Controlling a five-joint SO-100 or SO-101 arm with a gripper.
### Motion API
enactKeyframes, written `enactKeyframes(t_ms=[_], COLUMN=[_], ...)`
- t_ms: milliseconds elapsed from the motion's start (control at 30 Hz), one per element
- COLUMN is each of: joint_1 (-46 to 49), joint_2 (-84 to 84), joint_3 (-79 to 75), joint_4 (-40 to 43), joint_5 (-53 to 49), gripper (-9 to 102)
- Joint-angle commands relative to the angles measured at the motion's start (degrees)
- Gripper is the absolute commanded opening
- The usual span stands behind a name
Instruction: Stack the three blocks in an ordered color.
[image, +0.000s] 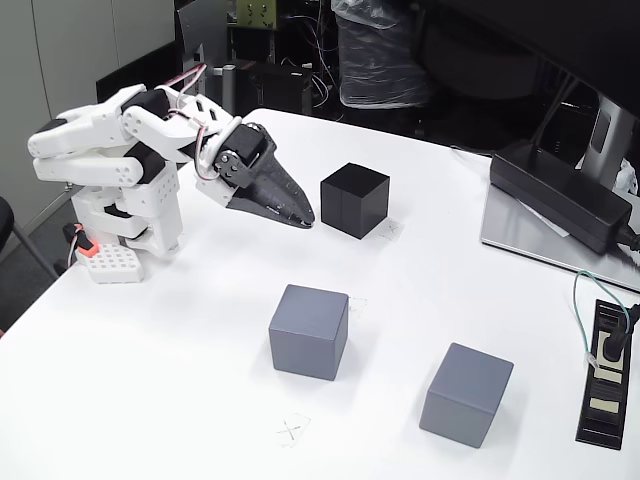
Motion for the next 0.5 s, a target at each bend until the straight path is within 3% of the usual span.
enactKeyframes(t_ms=[0,467], joint_1=[-0.35,0.26], joint_2=[0.18,0.18], joint_3=[-0.18,-0.18], joint_4=[0.18,0.18], joint_5=[0.35,0.09], gripper=[0,4])
